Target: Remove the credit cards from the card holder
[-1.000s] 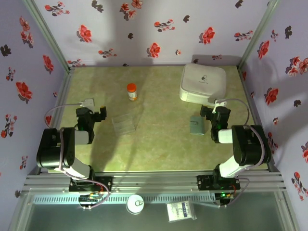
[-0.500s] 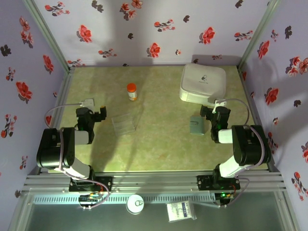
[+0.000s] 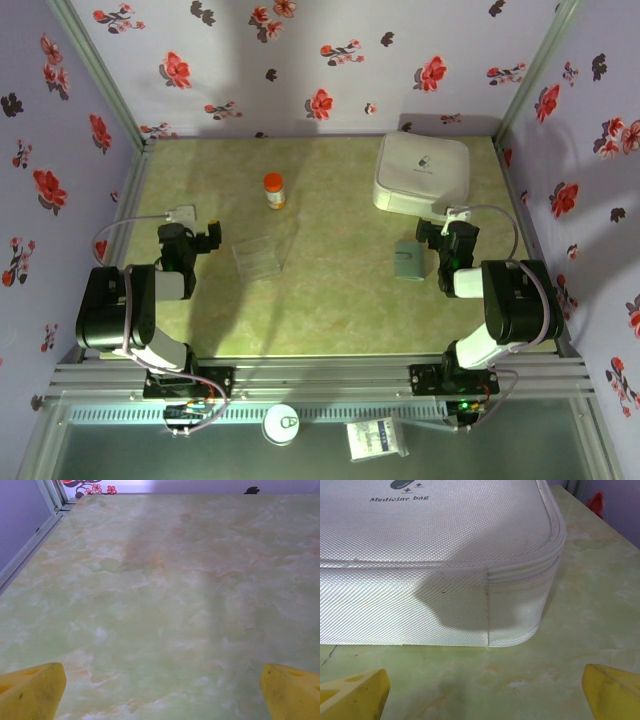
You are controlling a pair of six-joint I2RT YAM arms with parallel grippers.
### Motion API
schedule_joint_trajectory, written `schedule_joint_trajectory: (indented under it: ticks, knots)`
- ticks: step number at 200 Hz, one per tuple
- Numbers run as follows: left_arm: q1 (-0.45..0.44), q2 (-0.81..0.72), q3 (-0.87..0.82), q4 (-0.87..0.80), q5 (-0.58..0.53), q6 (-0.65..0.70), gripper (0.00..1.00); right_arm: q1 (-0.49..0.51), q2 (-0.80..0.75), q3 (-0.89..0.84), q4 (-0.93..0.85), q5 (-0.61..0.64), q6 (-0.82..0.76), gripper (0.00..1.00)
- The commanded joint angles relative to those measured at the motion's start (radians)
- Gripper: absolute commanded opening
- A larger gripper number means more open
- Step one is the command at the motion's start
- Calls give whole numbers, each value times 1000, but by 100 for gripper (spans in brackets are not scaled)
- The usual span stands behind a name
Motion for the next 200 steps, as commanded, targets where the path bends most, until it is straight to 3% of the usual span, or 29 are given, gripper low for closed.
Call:
schedule_joint_trajectory:
  ticks: [1, 49, 120, 150, 200]
  knots:
    - [-4, 8, 16, 27, -14, 16, 100, -8, 5, 18, 16, 9, 17, 99]
    - [-10, -15, 22, 6, -54, 13, 100, -9, -7, 20, 6, 27, 20, 99]
    - [-70, -213, 111, -297, -170, 26, 100, -6, -188, 56, -195, 24, 17, 99]
    - [-95, -323, 149, -470, -219, -7, 100, -6, -311, 99, -358, -14, 18, 99]
    - [-136, -438, 252, -856, -234, -245, 100, 12, -441, 189, -641, -100, 150, 99]
